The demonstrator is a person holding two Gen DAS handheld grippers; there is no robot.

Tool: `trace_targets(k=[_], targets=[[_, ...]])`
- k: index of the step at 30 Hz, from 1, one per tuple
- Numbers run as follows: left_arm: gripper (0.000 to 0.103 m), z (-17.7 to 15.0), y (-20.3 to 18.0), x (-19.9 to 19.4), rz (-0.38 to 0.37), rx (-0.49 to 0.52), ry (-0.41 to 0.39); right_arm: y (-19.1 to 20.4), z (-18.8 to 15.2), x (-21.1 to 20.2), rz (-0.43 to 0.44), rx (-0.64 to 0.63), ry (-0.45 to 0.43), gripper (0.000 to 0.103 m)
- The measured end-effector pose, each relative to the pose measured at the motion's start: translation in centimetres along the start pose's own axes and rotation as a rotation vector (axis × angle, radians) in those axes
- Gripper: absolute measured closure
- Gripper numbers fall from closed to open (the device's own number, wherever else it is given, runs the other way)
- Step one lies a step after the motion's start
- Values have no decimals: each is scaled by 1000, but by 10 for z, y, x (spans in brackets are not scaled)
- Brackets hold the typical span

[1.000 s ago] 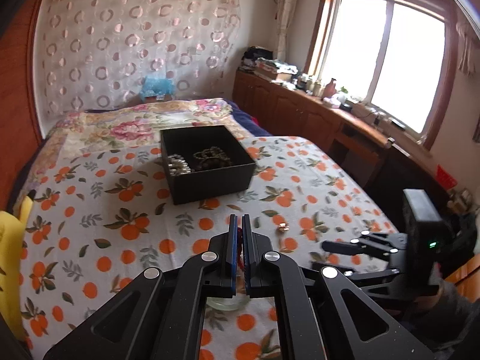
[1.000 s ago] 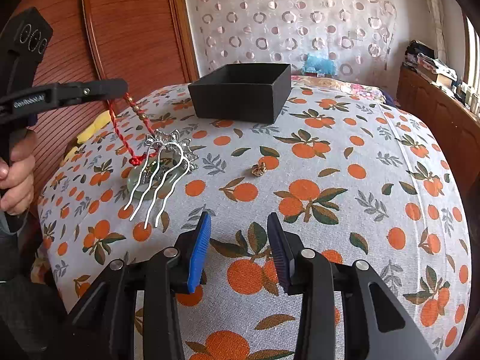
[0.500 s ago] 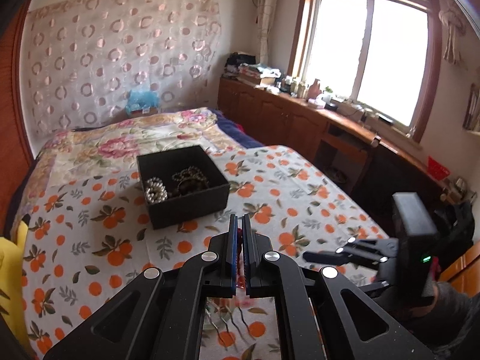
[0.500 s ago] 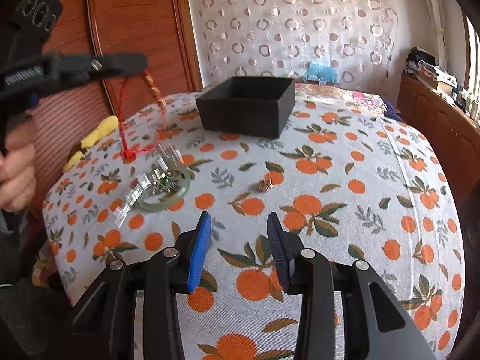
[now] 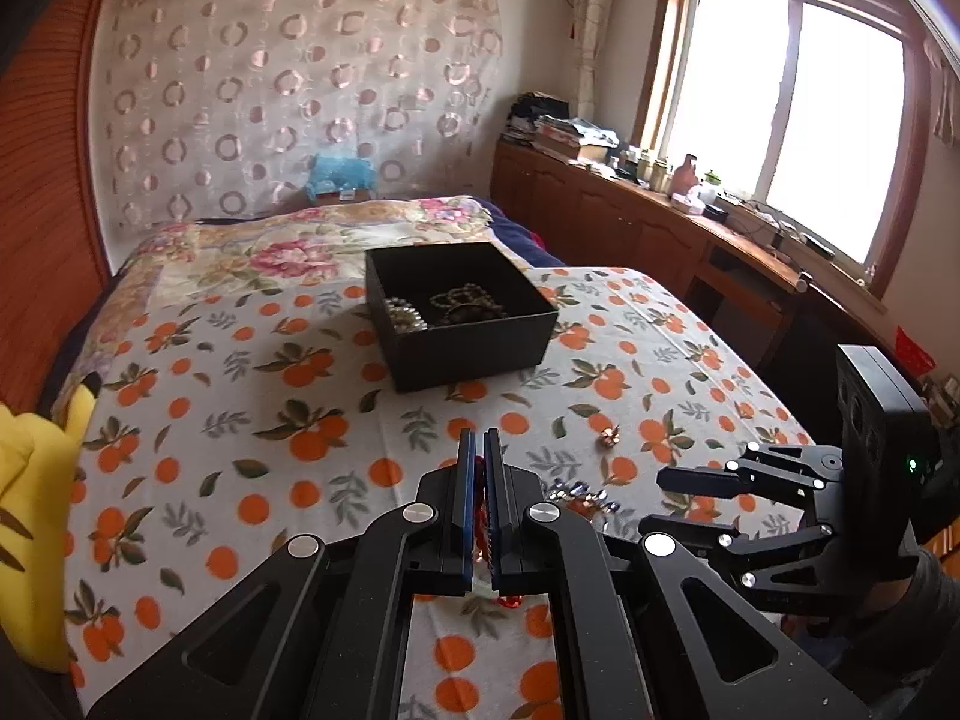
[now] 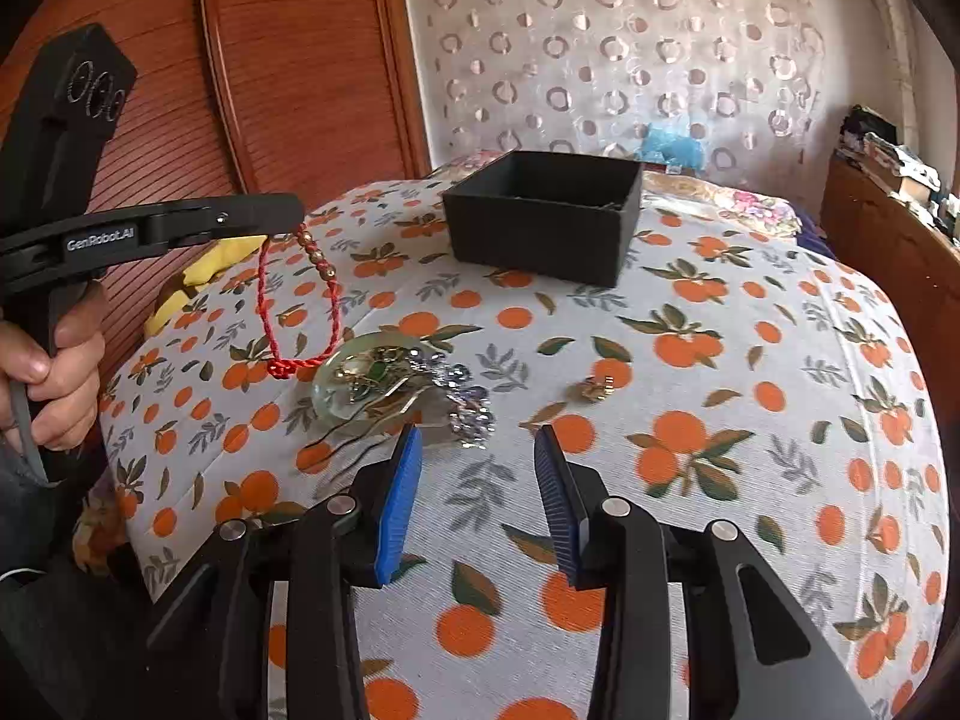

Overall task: Organize jewelry
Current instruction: 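Grasp red cord with silver hair comb using left tool and lift, then grasp crystal flower hairpin with right tool while left tool holds red cord, then carry hairpin and red cord into black box and open both tools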

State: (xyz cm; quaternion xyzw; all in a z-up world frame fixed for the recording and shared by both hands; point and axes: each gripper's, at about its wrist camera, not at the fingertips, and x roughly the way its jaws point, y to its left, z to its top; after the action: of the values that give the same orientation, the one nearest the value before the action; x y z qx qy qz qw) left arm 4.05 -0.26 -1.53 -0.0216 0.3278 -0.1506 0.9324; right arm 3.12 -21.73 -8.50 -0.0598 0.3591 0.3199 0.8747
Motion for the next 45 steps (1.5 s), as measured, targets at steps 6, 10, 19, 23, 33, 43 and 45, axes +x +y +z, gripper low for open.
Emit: trace_targets(k=[6, 10, 19, 23, 33, 43, 45], targets=[[101, -10, 9, -4, 10, -20, 3, 3, 15, 17, 28, -13, 23, 44], [101, -14, 12, -4, 7, -32, 5, 2, 27, 31, 11, -52, 59, 44], [101, -16, 10, -3, -3, -27, 7, 4, 39, 51, -2, -139, 181, 62], [101, -16, 9, -3, -4, -29, 3, 11, 43, 62, -14, -206, 248, 62], [101, -16, 8, -5, -7, -33, -3, 6, 47, 66, 42, -180, 252, 78], [101, -6, 9, -3, 4, -18, -12, -6, 61, 39, 15, -162, 157, 79], [101, -3, 9, -2, 8, -14, -18, -10, 66, 36, 10, -159, 142, 79]])
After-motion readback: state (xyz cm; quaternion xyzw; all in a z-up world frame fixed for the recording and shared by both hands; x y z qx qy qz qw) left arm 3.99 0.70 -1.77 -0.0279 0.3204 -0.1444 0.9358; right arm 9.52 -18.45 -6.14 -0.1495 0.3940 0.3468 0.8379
